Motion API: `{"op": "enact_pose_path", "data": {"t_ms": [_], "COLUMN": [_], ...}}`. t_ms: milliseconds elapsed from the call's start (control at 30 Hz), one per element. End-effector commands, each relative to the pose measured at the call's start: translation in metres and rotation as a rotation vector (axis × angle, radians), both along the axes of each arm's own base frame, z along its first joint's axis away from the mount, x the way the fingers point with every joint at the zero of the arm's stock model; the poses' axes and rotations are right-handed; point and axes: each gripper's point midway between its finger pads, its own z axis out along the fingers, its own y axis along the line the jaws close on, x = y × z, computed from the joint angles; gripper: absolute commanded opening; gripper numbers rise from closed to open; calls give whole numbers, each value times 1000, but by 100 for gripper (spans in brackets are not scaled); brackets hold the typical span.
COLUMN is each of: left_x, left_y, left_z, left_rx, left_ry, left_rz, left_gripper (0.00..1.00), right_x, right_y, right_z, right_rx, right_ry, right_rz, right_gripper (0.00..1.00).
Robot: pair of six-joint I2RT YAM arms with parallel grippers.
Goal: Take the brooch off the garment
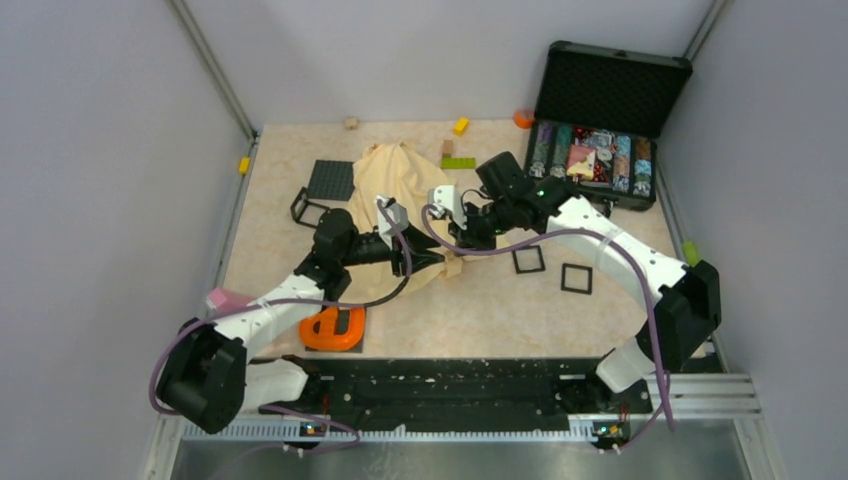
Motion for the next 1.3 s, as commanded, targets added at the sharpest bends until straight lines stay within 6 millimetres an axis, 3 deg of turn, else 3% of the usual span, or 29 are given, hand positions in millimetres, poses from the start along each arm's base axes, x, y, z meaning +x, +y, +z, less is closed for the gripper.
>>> {"op": "enact_pose_path", "data": {"t_ms": [0, 367, 733, 967, 1267], "left_x": [2, 10, 15, 16, 14], "left_y": [-5, -18, -22, -17, -17], "left_z": [9, -2, -5, -11, -11], "left_rx": [1, 58, 83, 116, 118], "left_ry": [-30, -34, -37, -46, -47], "left_rz": [-16, -15, -24, 3, -3], "left_gripper": [41, 42, 18, 22, 15], "right_x": [4, -1, -3, -2, -2], "right_y": [13, 21, 21, 20, 18], "right_z": [21, 23, 21, 21, 21], "right_rx": [42, 52, 45, 37, 30], "right_ry": [-64, -65, -63, -67, -71], "right_rz": [47, 72, 79, 78, 76], "right_gripper": [0, 0, 0, 0, 0]}}
